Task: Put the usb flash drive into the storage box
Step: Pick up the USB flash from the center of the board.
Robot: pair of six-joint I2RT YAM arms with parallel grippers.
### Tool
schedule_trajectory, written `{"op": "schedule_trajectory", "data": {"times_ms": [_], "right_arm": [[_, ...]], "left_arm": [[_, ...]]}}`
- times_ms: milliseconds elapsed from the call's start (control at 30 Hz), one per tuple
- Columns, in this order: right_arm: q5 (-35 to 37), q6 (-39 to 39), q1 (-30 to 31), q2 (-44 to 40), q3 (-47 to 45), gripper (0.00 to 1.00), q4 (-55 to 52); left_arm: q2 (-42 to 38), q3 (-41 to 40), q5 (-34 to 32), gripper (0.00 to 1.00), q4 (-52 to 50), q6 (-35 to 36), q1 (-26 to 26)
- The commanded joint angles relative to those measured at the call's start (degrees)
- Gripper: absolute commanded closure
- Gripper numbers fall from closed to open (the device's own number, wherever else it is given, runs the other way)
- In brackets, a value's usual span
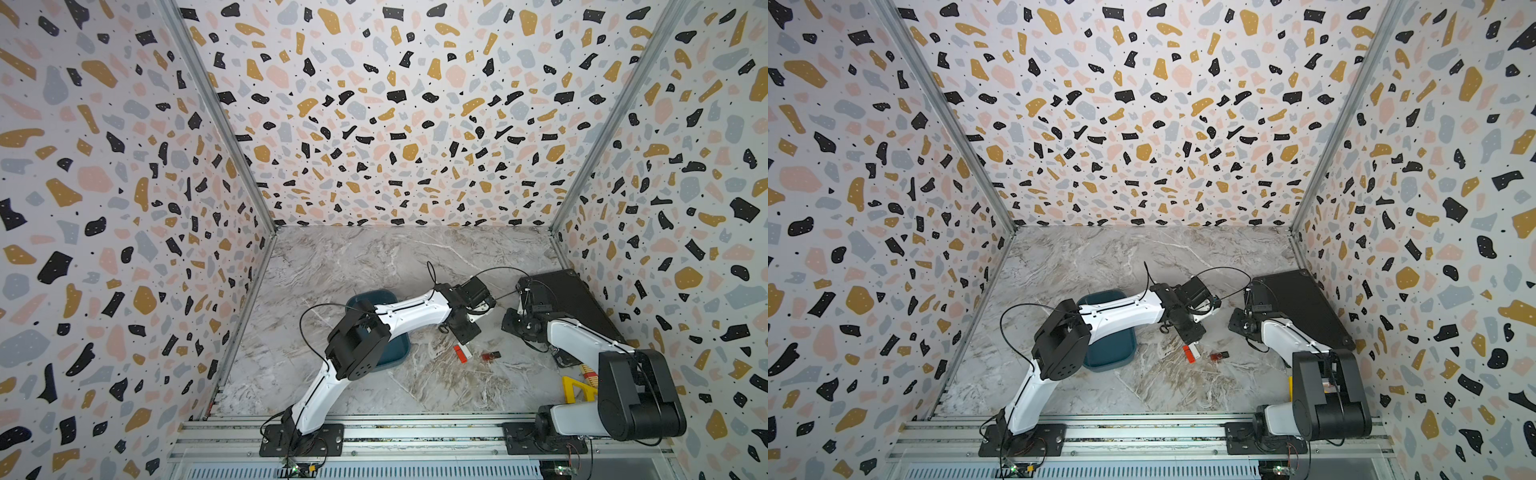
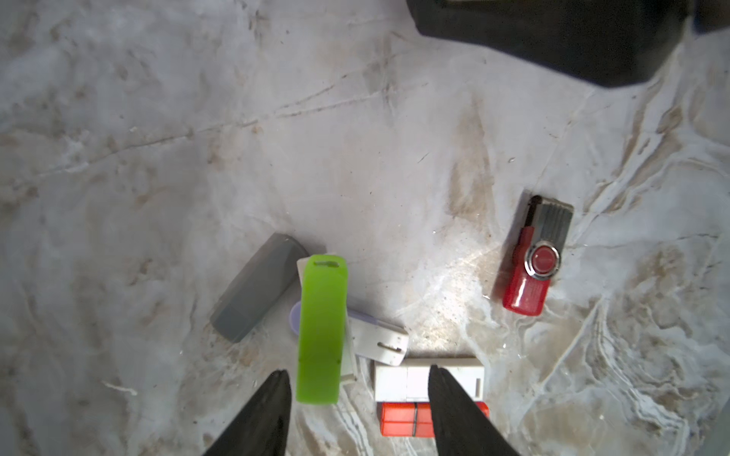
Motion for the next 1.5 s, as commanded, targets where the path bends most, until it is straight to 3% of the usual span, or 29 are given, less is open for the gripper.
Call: {"op": "schedule_trajectory", "data": {"times_ms": [0, 300, 600, 767, 1067, 1167, 1300, 1467], "right_arm": [[-0.7, 0.2, -0.2, 0.2, -0.1, 0.56, 0.5], [-1.4, 0.2, -0.1, 1.3, 0.0, 0.57, 1.4], [-3.3, 0.2, -0.1, 3.0, 0.5, 0.57, 1.8], [-4.1, 0.1, -0.2, 3.5, 0.6, 0.57, 2.0], [-4.6, 0.1, -0.2, 3.7, 0.5, 0.57, 2.3], [-4.8, 0.1, -0.1, 3.6, 0.6, 0.58, 2.2], [-4.7, 0.0, -0.2, 3.0, 0.4, 0.57, 2.2], [-5.5, 0.2, -0.2, 3.4, 0.4, 0.57, 2.5]], "left_arm": [[0.9, 2.3, -1.3, 0.43, -1.2, 1.4, 0.0], [3.2, 3.4, 0.8, 0.62, -1.6, 1.8, 0.9], [4.0, 4.3, 0.7, 0.69, -1.9, 1.5, 1.7], [4.7, 4.8, 0.5, 0.83, -2.1, 1.4, 2.0], [2.8, 4.4, -1.6, 0.94, -2.4, 0.7, 2.3], [1.4, 4.2, -3.0, 1.00, -2.3, 0.0, 2.3], [-3.4, 2.7, -5.6, 1.00, -2.0, -1.7, 2.3], [-16.0, -7.0, -10.2, 1.00, -1.0, -6.3, 3.7]]}}
